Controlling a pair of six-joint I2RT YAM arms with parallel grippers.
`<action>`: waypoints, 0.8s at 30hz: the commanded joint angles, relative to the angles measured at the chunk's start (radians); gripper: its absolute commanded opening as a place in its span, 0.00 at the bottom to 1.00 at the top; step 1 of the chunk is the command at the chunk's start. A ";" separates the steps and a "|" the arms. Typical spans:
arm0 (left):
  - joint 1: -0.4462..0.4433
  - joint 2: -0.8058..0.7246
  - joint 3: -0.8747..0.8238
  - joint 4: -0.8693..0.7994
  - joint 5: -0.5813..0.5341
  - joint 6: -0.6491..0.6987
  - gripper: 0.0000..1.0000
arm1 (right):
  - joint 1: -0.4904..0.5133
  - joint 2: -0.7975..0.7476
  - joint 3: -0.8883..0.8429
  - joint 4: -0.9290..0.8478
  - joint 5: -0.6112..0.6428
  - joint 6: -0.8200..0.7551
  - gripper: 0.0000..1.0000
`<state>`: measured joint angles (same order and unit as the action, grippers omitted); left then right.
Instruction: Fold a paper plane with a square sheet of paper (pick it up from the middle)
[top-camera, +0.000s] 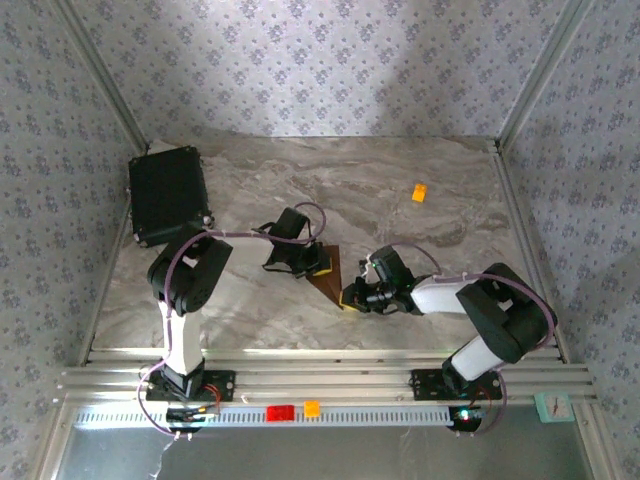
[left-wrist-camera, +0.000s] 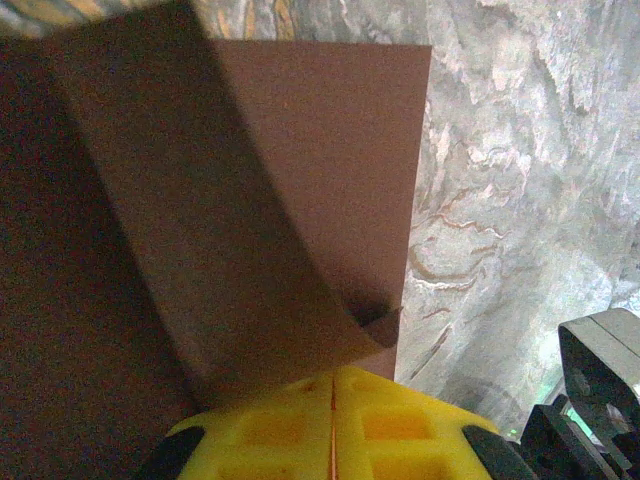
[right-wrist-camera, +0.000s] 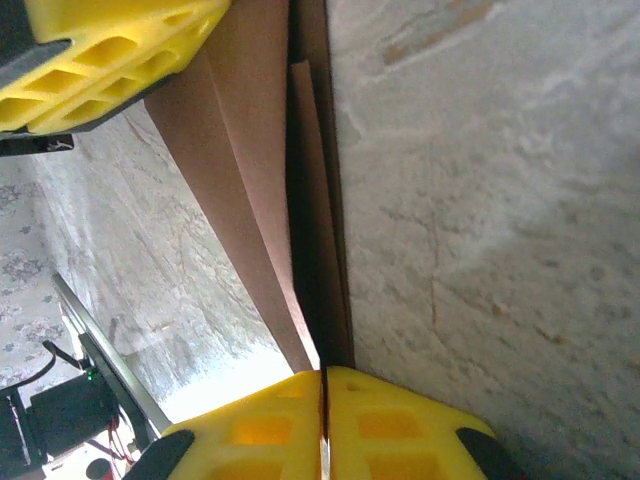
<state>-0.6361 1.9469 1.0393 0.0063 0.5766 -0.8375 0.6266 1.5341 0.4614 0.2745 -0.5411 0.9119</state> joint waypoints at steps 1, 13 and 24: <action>-0.006 0.033 -0.003 -0.060 -0.035 0.005 0.09 | 0.010 -0.015 -0.023 -0.106 -0.003 -0.002 0.08; -0.010 0.035 -0.004 -0.055 -0.034 0.002 0.09 | 0.013 -0.047 -0.034 -0.122 -0.001 -0.002 0.11; -0.010 0.037 -0.010 -0.051 -0.033 -0.001 0.09 | 0.033 -0.041 -0.019 -0.217 0.008 -0.045 0.08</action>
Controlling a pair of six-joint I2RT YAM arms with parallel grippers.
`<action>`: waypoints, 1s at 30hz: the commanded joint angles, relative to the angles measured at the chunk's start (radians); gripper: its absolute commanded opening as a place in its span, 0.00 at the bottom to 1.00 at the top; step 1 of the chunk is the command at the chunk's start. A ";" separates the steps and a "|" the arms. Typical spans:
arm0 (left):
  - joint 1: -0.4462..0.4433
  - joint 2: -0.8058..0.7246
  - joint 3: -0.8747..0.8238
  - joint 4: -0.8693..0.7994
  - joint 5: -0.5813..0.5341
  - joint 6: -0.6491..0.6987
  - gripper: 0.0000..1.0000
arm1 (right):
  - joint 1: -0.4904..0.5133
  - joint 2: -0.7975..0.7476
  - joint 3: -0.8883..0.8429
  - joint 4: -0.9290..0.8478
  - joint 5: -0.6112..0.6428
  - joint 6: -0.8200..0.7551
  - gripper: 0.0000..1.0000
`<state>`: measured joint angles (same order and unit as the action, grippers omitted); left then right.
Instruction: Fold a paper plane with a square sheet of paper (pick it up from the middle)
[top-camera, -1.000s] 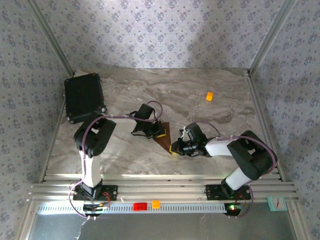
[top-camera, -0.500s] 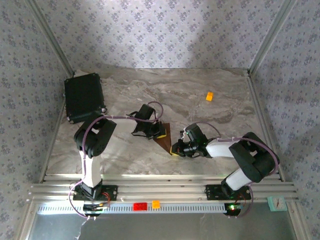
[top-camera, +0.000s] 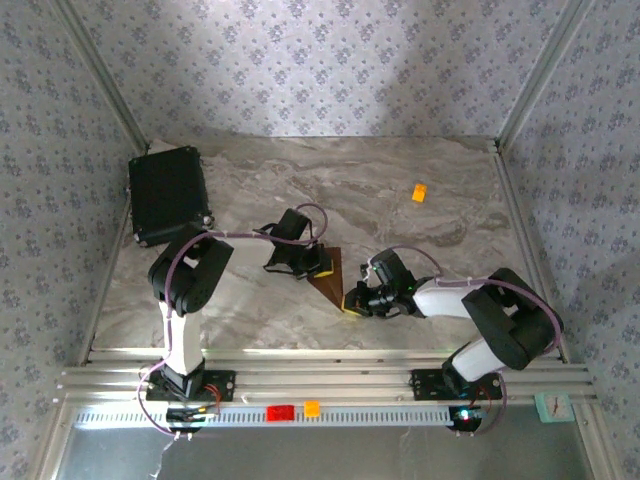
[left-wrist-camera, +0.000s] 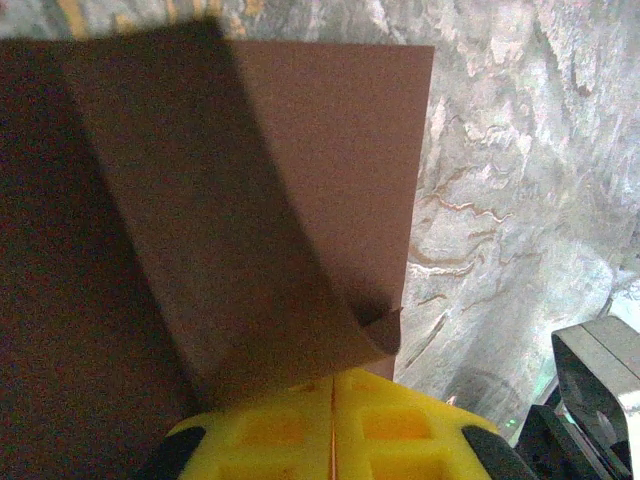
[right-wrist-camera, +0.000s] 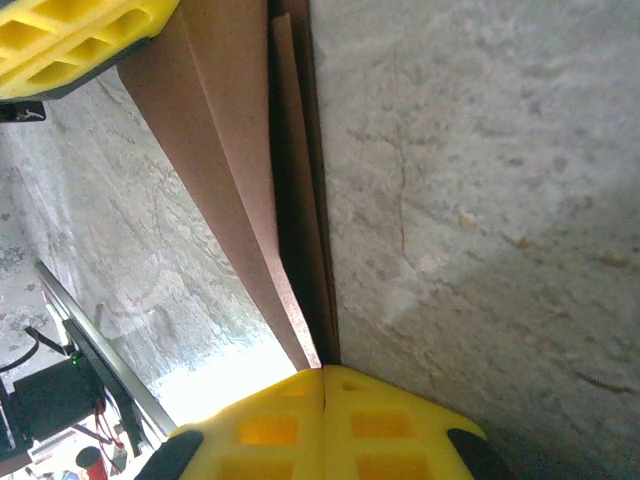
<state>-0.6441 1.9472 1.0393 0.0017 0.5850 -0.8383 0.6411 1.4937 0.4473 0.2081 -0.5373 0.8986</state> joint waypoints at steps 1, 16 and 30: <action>-0.002 0.036 -0.010 -0.045 -0.041 0.000 0.09 | 0.021 -0.007 0.001 -0.171 0.010 -0.039 0.09; -0.008 0.038 -0.016 -0.040 -0.047 -0.002 0.08 | 0.030 -0.097 0.035 -0.301 0.036 -0.066 0.18; -0.014 0.042 -0.018 -0.031 -0.044 -0.004 0.08 | -0.027 -0.095 0.158 -0.206 -0.049 -0.052 0.03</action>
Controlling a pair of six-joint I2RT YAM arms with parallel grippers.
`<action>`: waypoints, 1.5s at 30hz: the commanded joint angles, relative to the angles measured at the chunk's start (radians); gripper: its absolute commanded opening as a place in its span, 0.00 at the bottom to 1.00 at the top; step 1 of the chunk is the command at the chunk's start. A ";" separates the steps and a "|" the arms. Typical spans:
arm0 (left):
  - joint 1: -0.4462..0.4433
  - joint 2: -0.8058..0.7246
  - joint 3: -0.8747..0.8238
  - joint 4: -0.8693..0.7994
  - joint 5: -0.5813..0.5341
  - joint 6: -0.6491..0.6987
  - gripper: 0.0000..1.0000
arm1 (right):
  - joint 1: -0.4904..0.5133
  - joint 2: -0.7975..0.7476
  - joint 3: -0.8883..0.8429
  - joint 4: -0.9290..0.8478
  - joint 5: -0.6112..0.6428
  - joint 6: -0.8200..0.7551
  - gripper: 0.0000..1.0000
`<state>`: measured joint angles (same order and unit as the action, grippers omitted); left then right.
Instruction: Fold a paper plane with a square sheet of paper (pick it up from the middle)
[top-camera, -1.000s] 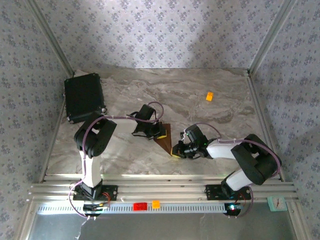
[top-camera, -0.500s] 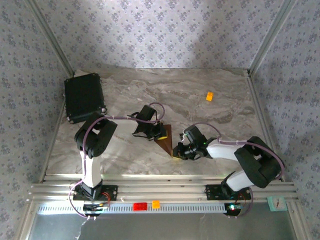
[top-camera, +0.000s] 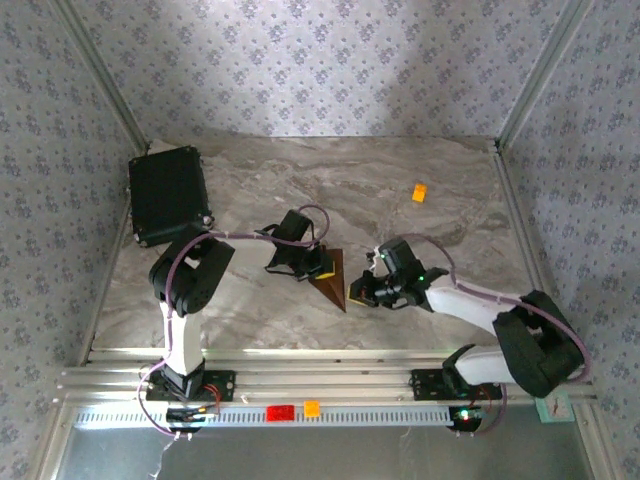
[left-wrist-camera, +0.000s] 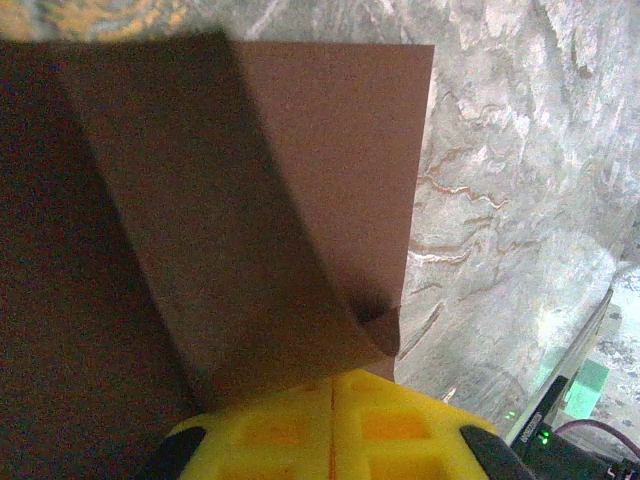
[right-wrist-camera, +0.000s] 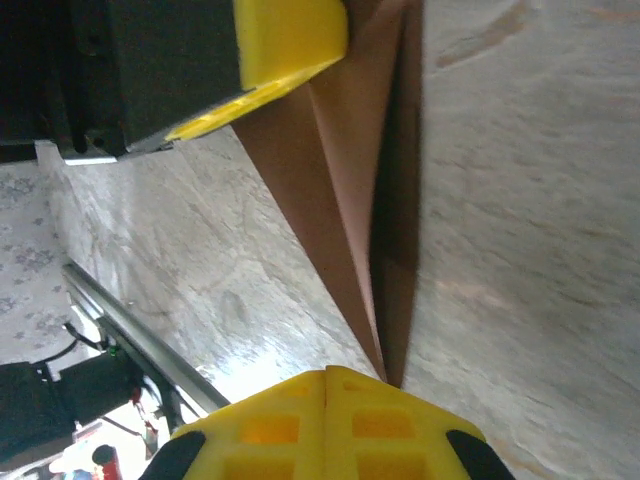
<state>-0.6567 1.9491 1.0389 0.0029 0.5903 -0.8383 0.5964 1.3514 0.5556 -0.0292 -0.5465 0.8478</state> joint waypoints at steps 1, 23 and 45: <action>-0.002 0.042 -0.016 -0.034 -0.050 -0.004 0.08 | 0.026 0.073 0.068 0.042 -0.037 -0.001 0.02; -0.001 0.035 -0.020 -0.047 -0.058 0.007 0.08 | 0.062 0.263 -0.060 0.180 -0.021 0.020 0.01; -0.005 0.016 -0.028 -0.055 -0.067 -0.005 0.08 | 0.073 -0.058 -0.203 0.049 -0.044 0.029 0.02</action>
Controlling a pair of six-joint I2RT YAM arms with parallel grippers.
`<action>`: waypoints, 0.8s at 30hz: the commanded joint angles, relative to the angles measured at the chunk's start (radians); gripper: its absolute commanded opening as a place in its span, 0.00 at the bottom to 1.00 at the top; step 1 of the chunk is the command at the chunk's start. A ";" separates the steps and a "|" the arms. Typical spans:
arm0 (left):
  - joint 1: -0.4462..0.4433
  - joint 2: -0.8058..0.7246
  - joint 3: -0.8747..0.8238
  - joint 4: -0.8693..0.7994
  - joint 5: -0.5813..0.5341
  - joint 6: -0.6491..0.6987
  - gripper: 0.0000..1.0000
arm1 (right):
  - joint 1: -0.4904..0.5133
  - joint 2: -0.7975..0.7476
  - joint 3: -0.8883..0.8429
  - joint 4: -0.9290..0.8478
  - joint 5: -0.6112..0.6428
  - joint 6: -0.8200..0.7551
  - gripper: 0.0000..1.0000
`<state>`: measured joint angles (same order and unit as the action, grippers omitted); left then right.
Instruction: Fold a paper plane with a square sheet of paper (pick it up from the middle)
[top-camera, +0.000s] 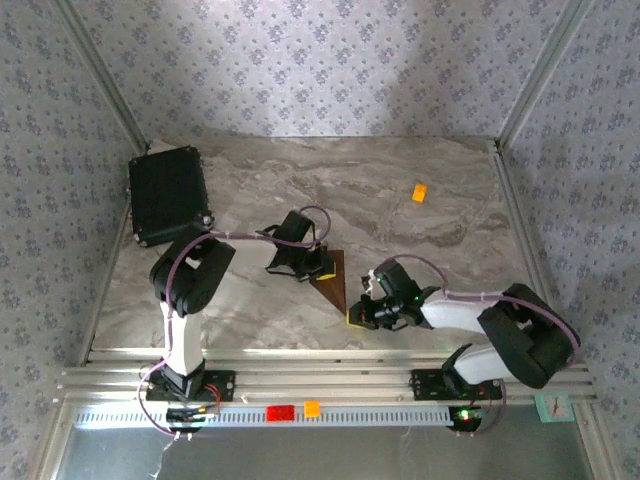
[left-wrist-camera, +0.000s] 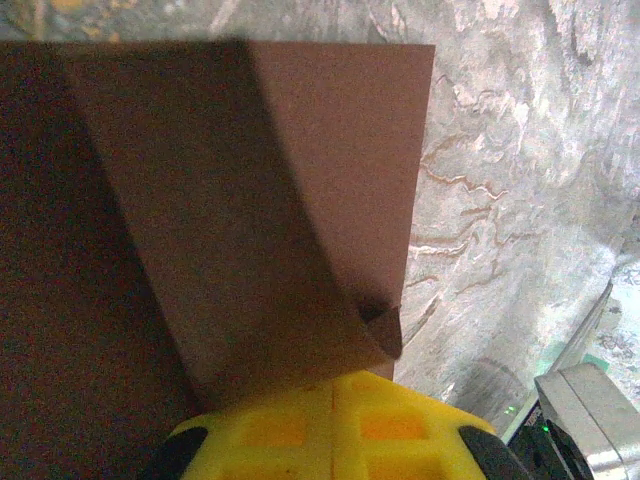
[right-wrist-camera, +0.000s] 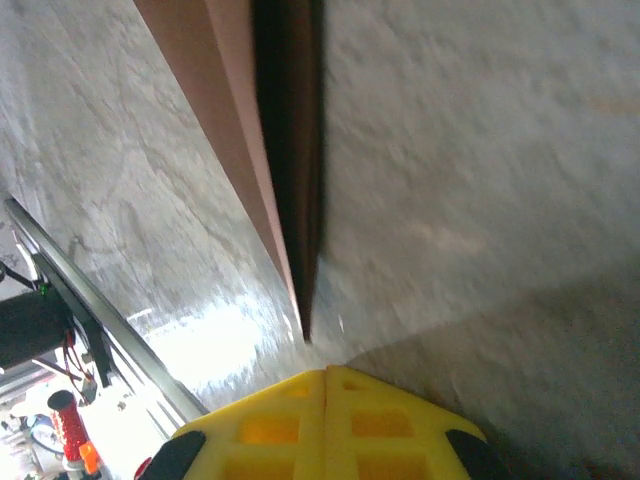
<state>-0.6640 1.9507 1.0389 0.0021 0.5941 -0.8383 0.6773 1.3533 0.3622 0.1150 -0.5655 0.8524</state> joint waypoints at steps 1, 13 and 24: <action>0.001 0.013 -0.028 -0.052 -0.073 -0.007 0.08 | -0.014 -0.094 0.005 -0.113 -0.027 0.033 0.02; -0.003 0.019 -0.026 -0.042 -0.071 -0.016 0.08 | -0.057 0.094 0.286 -0.183 -0.011 0.002 0.00; -0.003 0.019 -0.027 -0.033 -0.067 -0.016 0.08 | -0.057 0.354 0.388 -0.139 0.048 -0.009 0.00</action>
<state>-0.6640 1.9503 1.0374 0.0071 0.5941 -0.8494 0.6308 1.6634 0.7471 -0.0078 -0.5453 0.8585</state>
